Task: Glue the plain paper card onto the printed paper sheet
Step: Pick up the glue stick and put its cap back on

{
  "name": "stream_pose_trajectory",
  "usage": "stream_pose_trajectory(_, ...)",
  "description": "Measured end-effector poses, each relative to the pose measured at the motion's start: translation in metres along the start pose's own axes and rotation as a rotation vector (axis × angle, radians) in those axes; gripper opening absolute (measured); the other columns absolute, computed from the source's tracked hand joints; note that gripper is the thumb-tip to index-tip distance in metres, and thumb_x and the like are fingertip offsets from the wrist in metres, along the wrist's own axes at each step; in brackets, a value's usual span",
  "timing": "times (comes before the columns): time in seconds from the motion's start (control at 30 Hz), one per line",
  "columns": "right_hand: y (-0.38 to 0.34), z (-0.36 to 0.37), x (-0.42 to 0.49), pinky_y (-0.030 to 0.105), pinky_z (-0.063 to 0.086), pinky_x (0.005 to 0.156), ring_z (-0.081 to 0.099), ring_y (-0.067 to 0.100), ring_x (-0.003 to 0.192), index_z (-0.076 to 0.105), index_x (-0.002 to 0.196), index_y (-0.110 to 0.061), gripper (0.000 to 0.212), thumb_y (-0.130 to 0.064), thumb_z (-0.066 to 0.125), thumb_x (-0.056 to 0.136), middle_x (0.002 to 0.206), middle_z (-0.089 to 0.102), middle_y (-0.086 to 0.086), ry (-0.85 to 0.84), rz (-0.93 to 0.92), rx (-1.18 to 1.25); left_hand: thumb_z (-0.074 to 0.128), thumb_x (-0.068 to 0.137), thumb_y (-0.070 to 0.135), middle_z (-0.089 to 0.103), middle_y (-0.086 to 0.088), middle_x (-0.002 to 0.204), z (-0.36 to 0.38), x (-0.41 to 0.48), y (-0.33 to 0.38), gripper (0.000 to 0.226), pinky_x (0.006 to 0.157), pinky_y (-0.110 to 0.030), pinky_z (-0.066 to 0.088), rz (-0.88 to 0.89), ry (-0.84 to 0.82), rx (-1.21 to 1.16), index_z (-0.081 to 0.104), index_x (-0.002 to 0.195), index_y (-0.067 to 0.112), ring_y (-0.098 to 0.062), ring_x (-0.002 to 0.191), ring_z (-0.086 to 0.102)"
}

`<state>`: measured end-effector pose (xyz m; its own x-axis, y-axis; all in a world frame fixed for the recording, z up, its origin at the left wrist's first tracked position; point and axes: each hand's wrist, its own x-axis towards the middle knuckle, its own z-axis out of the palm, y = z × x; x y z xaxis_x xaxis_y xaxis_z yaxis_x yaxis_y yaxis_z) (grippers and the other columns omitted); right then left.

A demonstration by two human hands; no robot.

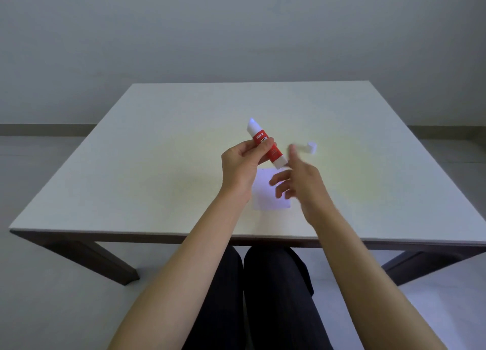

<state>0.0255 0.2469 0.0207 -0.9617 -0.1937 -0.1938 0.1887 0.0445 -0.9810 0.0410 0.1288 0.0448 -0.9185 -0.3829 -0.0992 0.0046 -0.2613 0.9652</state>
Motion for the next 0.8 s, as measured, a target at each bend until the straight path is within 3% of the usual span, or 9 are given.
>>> stream_pose_trajectory(0.07, -0.007, -0.008, 0.003, 0.023, 0.045, 0.048, 0.054, 0.017, 0.044, 0.067, 0.092, -0.003, 0.057, -0.053, 0.04, 0.095, 0.057, 0.064, 0.004, -0.245, 0.258, 0.375, 0.074, 0.078, 0.019, 0.075, -0.004, 0.081, -0.002, 0.001, 0.0, 0.007, 0.095, -0.034, 0.051, 0.0, 0.001, 0.011, 0.073, 0.075, 0.013, -0.019, 0.078, 0.073)
stream_pose_trajectory(0.13, -0.007, -0.006, 0.002, 0.018, 0.045, 0.047, 0.057, 0.012, 0.045, 0.064, 0.092, -0.002, 0.037, -0.036, 0.048, 0.097, 0.058, 0.065, 0.001, -0.262, 0.179, 0.424, 0.075, 0.077, 0.021, 0.075, -0.004, 0.08, -0.003, 0.002, -0.001, 0.01, 0.095, -0.035, 0.052, 0.005, 0.01, 0.026, 0.072, 0.074, 0.012, -0.019, 0.078, 0.073)
stream_pose_trajectory(0.3, 0.012, 0.019, -0.006, 0.027, 0.046, 0.05, 0.059, 0.015, 0.058, 0.05, 0.085, -0.009, 0.015, -0.012, 0.065, 0.085, 0.077, 0.066, -0.006, 0.423, -0.725, -0.618, 0.078, 0.073, 0.022, 0.075, 0.002, 0.07, 0.001, 0.006, -0.001, 0.012, 0.088, -0.032, 0.055, 0.015, 0.054, 0.003, 0.072, 0.071, 0.013, -0.018, 0.073, 0.074)
stream_pose_trajectory(0.37, 0.014, 0.014, 0.002, 0.03, 0.045, 0.046, 0.061, 0.024, 0.06, 0.054, 0.088, -0.006, 0.026, -0.021, 0.073, 0.079, 0.086, 0.068, -0.003, 0.439, -0.857, -0.813, 0.08, 0.071, 0.023, 0.074, 0.006, 0.067, -0.001, 0.008, -0.003, 0.011, 0.087, -0.033, 0.056, 0.045, 0.088, 0.033, 0.072, 0.072, 0.015, -0.015, 0.071, 0.074)
stream_pose_trajectory(0.47, 0.014, -0.014, 0.034, 0.038, 0.047, 0.085, 0.055, 0.029, 0.114, 0.048, 0.13, -0.01, 0.075, -0.048, 0.075, 0.072, 0.135, 0.049, 0.007, 0.19, -0.743, -0.754, 0.08, 0.07, 0.026, 0.072, 0.009, 0.065, -0.012, 0.011, -0.005, 0.009, 0.085, -0.034, 0.056, 0.142, 0.173, 0.199, 0.071, 0.071, 0.024, -0.009, 0.066, 0.067)
stream_pose_trajectory(0.53, 0.013, -0.038, 0.063, 0.044, 0.031, 0.106, 0.029, 0.034, 0.138, 0.025, 0.15, -0.022, 0.077, -0.052, 0.057, 0.086, 0.157, 0.019, 0.013, 0.239, -0.556, -0.811, 0.079, 0.071, 0.027, 0.07, 0.016, 0.062, -0.022, 0.012, -0.007, 0.011, 0.075, -0.019, 0.054, 0.249, 0.183, 0.357, 0.069, 0.07, 0.031, -0.001, 0.064, 0.065)
stream_pose_trajectory(0.6, 0.019, -0.055, 0.084, 0.048, 0.031, 0.106, 0.026, 0.038, 0.138, 0.02, 0.151, -0.029, 0.062, -0.045, 0.043, 0.096, 0.16, 0.013, 0.012, 0.275, -0.352, -1.03, 0.074, 0.074, 0.027, 0.067, 0.017, 0.055, -0.032, 0.01, -0.009, 0.012, 0.064, -0.011, 0.046, 0.335, 0.156, 0.538, 0.066, 0.067, 0.032, 0.004, 0.058, 0.063)
stream_pose_trajectory(0.7, 0.031, -0.063, 0.1, 0.044, 0.035, 0.099, 0.039, 0.037, 0.127, 0.033, 0.146, -0.021, 0.049, -0.025, 0.043, 0.099, 0.146, 0.042, 0.013, 0.233, -0.262, -1.339, 0.068, 0.08, 0.027, 0.063, 0.008, 0.053, -0.041, 0.01, -0.014, 0.01, 0.064, -0.022, 0.044, 0.378, 0.12, 0.689, 0.064, 0.071, 0.027, -0.002, 0.051, 0.058)
stream_pose_trajectory(0.8, 0.022, -0.057, 0.096, 0.038, 0.039, 0.087, 0.051, 0.035, 0.109, 0.056, 0.129, -0.015, 0.035, -0.011, 0.046, 0.095, 0.116, 0.065, 0.014, 0.347, -0.359, -1.225, 0.065, 0.085, 0.025, 0.06, 0.008, 0.054, -0.044, 0.011, -0.016, 0.011, 0.063, -0.024, 0.043, 0.386, 0.095, 0.725, 0.066, 0.076, 0.019, -0.009, 0.055, 0.057)
